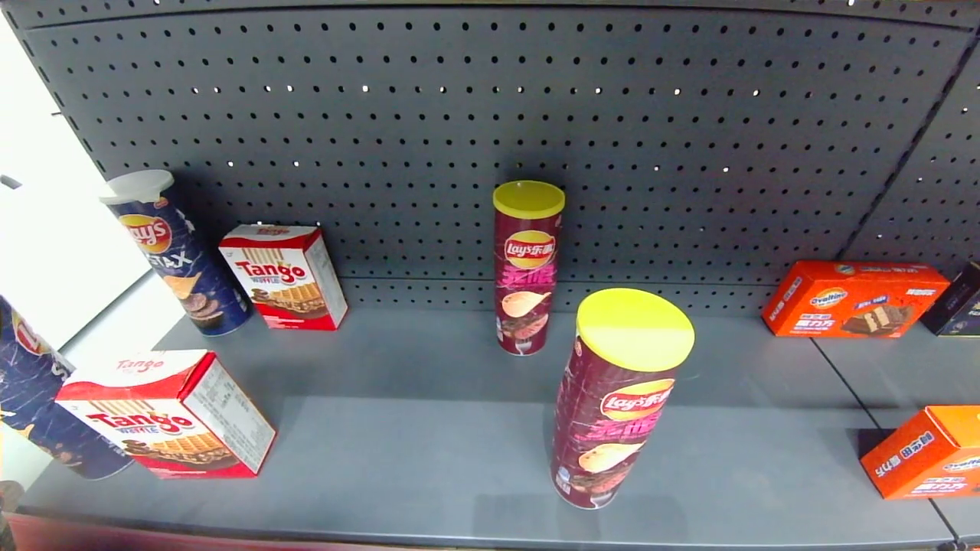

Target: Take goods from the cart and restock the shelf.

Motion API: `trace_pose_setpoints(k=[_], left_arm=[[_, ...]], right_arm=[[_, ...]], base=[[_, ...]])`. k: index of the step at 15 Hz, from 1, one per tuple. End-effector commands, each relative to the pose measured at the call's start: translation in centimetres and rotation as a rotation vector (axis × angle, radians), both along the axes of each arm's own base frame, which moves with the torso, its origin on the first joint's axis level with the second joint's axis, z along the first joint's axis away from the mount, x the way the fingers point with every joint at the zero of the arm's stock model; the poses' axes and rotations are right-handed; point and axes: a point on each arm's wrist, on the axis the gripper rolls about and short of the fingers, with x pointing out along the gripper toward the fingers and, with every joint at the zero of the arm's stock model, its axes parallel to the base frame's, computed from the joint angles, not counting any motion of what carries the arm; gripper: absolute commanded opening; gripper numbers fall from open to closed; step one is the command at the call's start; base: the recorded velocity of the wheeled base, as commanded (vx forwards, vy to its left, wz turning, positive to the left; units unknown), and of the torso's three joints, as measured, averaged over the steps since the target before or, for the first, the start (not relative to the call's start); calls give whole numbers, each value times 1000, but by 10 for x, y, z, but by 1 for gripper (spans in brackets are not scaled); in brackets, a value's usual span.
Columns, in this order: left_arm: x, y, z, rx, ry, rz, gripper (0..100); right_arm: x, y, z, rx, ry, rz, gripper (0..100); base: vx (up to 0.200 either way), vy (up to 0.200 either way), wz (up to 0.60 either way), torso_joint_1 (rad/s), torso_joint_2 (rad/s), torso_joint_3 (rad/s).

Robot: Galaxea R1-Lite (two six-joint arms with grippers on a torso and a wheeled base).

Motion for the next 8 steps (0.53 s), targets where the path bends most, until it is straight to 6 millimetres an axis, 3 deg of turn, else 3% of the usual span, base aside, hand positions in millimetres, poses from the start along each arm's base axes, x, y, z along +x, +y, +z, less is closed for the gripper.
trace_pose_setpoints(k=[1,3,6,8], left_arm=[[-4,-2,-33,-32,-42,169,100],[-11,-4,-56,-28,68,278,100],[-16,-3,-83,36,210,250,100],[-17,-3,-82,31,198,253,100]], right_arm=[[0,0,0,0,1,0,100],[0,0,0,0,1,0,100],[0,0,0,0,1,0,100],[0,0,0,0,1,0,100]], base=[[0,0,0,0,0,0],[0,0,0,0,0,0],[0,0,0,0,0,0],[0,0,0,0,0,0]])
